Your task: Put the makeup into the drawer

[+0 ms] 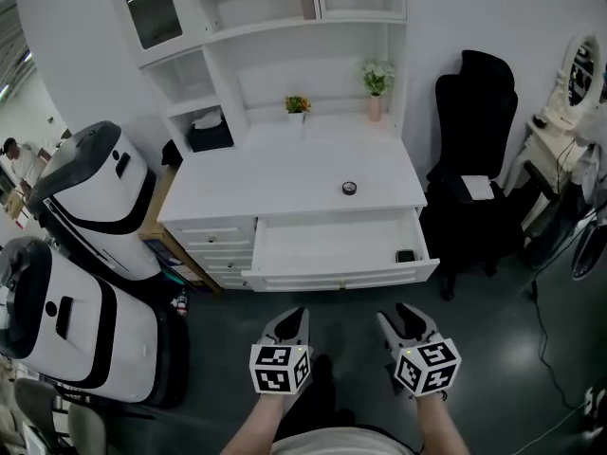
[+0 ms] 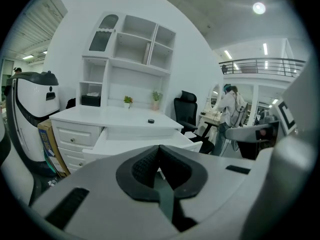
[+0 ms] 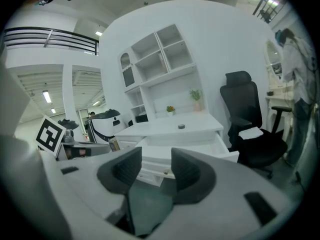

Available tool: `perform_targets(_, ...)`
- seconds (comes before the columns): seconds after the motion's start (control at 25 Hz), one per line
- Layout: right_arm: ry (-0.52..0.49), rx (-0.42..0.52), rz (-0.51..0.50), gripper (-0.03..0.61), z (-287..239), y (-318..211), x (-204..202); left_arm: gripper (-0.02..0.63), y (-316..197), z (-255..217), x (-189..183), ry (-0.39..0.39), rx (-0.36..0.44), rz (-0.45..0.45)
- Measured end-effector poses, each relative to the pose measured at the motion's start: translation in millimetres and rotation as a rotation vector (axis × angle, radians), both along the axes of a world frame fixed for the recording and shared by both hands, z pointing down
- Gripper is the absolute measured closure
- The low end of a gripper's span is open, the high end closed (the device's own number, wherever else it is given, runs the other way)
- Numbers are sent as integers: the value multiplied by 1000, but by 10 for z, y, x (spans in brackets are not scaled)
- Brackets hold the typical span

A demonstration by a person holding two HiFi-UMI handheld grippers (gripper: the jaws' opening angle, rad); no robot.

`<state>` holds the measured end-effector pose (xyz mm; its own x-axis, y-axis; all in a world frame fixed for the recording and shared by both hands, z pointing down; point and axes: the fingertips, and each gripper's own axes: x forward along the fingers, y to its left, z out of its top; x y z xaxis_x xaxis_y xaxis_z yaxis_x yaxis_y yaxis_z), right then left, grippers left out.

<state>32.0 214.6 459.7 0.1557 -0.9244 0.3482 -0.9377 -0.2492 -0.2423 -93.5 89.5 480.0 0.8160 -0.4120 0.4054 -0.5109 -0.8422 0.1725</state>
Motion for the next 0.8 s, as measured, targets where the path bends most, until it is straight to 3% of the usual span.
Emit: perform_targets(0.8, 10, -43, 112, 411, 21, -1471, 826, 614, -1650, 52, 804, -1, -21, 65)
